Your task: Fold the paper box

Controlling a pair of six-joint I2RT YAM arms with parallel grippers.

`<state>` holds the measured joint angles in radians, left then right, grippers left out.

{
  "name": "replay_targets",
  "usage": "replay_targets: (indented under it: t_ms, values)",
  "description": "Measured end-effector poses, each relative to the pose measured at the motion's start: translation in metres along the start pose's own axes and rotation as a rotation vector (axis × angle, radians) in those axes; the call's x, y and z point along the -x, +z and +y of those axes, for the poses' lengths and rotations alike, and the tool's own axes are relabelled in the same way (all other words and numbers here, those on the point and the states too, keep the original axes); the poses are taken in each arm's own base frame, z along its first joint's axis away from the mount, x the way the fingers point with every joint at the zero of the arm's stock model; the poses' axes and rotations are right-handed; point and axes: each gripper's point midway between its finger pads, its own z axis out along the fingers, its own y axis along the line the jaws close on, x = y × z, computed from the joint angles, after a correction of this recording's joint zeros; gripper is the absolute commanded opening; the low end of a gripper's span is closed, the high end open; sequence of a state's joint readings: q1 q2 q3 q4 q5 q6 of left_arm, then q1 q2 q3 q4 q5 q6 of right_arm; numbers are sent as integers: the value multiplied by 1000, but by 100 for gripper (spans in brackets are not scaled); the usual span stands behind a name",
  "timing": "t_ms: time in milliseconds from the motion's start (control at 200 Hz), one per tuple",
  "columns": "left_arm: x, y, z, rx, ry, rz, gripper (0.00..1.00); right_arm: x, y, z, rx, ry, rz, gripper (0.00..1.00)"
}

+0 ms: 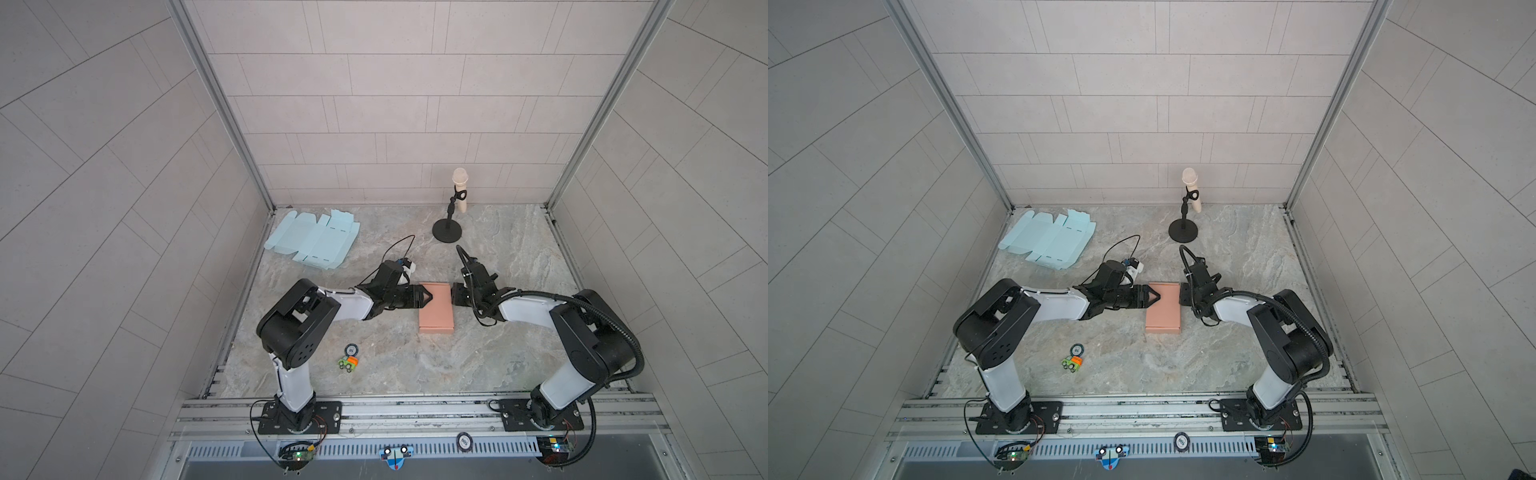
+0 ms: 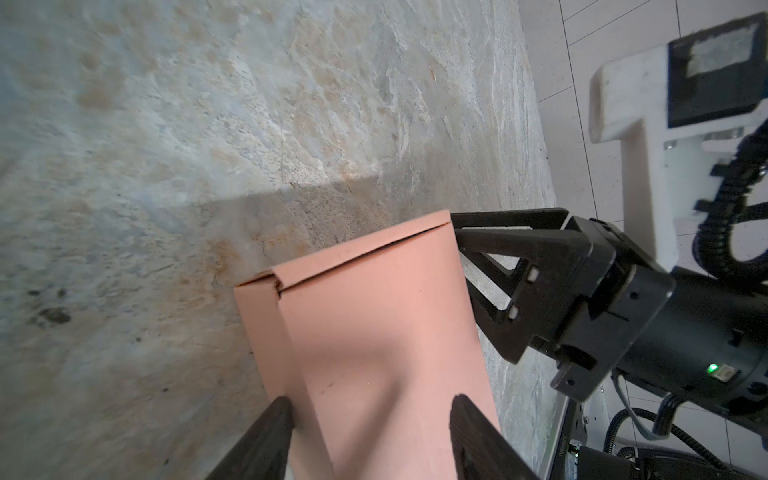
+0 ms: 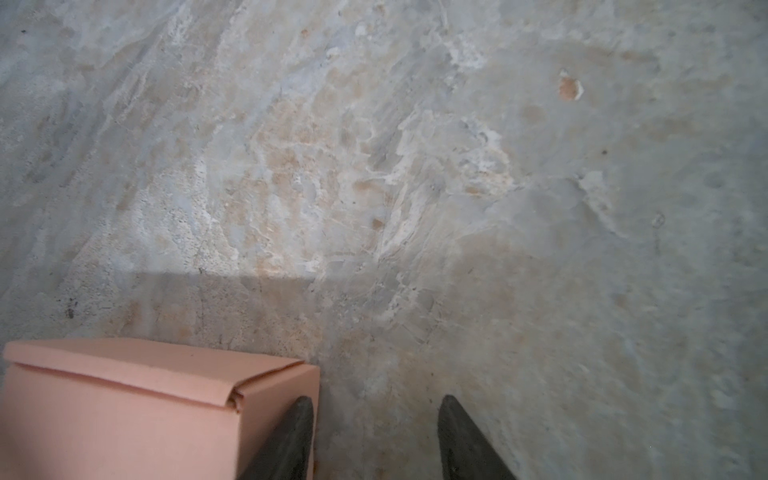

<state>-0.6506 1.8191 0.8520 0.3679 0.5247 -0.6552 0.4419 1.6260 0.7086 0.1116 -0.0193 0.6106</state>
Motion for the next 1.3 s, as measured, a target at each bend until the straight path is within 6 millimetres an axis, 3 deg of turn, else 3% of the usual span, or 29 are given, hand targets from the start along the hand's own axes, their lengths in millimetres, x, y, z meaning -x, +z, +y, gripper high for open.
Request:
replay_targets:
  t_ms: [410,561,751,1111,1297]
  values:
    - [2,0,2,-11,-32,-17,65,-8,-8,-3,-12,3,15,53]
    - [-3,-13,3,-31,-34,-23,71,-19,-22,-11,3,11,28,54]
    - [-10,-33,-5,-52,-13,-36,72,-36,-41,-21,-1,5,44,54]
    - [-48,-33,-14,-55,8,36,70,-60,-61,11,45,-88,55,54]
    - [-57,-28,-21,-58,16,52,69,-69,-57,11,15,-102,66,54]
